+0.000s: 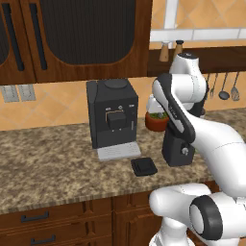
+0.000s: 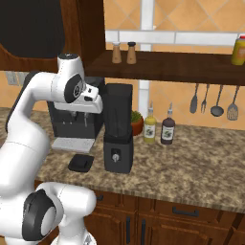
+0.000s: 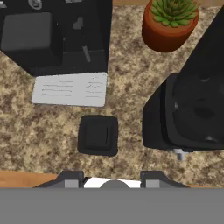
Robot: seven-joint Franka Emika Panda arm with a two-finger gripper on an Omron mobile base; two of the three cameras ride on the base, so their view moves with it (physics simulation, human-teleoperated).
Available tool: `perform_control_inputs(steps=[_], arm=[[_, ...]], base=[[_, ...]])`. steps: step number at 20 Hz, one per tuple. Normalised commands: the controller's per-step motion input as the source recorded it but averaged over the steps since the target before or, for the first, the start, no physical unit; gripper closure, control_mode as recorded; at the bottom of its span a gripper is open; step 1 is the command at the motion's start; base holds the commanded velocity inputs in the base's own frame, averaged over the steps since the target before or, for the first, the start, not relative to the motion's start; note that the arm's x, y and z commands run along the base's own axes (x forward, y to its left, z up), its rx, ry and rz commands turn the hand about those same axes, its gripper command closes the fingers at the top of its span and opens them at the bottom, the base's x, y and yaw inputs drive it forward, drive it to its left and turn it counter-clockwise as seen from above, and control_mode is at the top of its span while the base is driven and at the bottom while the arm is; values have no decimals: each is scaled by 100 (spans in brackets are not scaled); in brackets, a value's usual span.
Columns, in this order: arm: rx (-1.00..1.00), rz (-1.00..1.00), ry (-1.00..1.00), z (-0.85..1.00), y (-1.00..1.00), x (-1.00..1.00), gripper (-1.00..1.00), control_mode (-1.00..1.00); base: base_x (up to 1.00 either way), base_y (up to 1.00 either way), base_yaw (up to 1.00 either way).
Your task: Close the lid blender by securely placing the lid on top.
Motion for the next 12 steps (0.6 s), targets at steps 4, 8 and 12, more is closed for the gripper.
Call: perform_control_inputs(steps=[4,8,12], arm=[[-3,0,1,-11,0,-13,-100,-100],[-19,0,7,-75,34,-34,-100,-100],[-4,0,-2,-98,36,-16,-100,-100]], base=[[0,0,0],[0,0,0],[0,0,0]])
